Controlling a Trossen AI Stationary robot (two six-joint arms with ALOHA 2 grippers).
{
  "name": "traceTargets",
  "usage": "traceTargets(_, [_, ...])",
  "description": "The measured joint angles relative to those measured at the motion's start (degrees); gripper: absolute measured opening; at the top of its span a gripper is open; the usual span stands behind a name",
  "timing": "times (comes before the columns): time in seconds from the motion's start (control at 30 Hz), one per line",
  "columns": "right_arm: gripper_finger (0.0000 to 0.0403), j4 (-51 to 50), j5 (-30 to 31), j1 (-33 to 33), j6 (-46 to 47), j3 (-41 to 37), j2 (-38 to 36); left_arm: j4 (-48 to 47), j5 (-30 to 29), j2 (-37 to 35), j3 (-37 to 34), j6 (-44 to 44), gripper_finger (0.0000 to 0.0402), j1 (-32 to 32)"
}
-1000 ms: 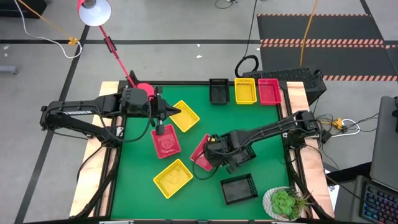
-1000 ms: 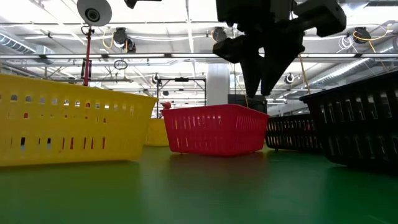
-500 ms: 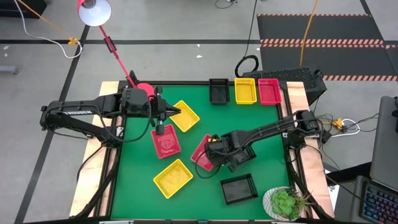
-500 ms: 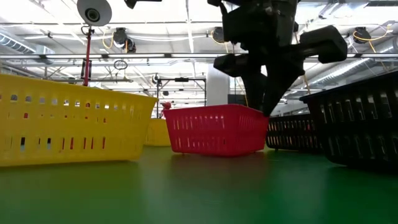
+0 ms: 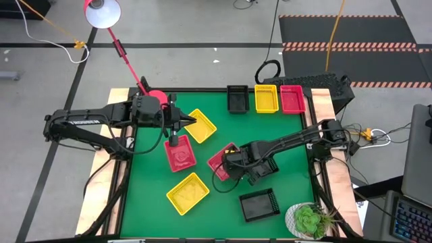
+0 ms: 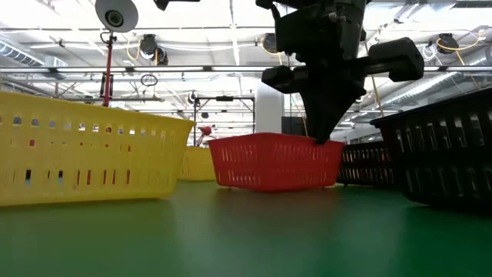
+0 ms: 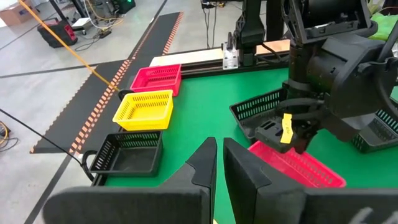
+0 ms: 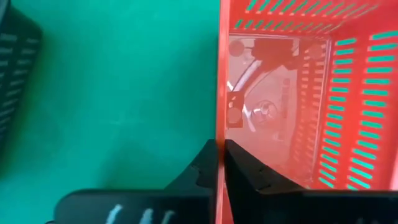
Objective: Stack baskets by color
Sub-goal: Stack the bottom right red bin on the top red bin
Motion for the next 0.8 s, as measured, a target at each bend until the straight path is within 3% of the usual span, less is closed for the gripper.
traceTargets(0.23, [0.0017,1.5,0.1,0.0,1.0,-0.8,0.0,0.0,0.0,0.0,0.0,-0.2,0.0033,0.0])
traceTargets(0.5, [0.0054,4.2,4.8,0.1,1.3,-3.5,0.0,0.0,0.0,0.0,0.0,-0.2,0.0033,0.0])
traceTargets(0.8, [0.0008,4.7,4.8,0.0,1.0,-3.5,0.0,0.0,0.0,0.0,0.0,0.0,0.0033,0.0])
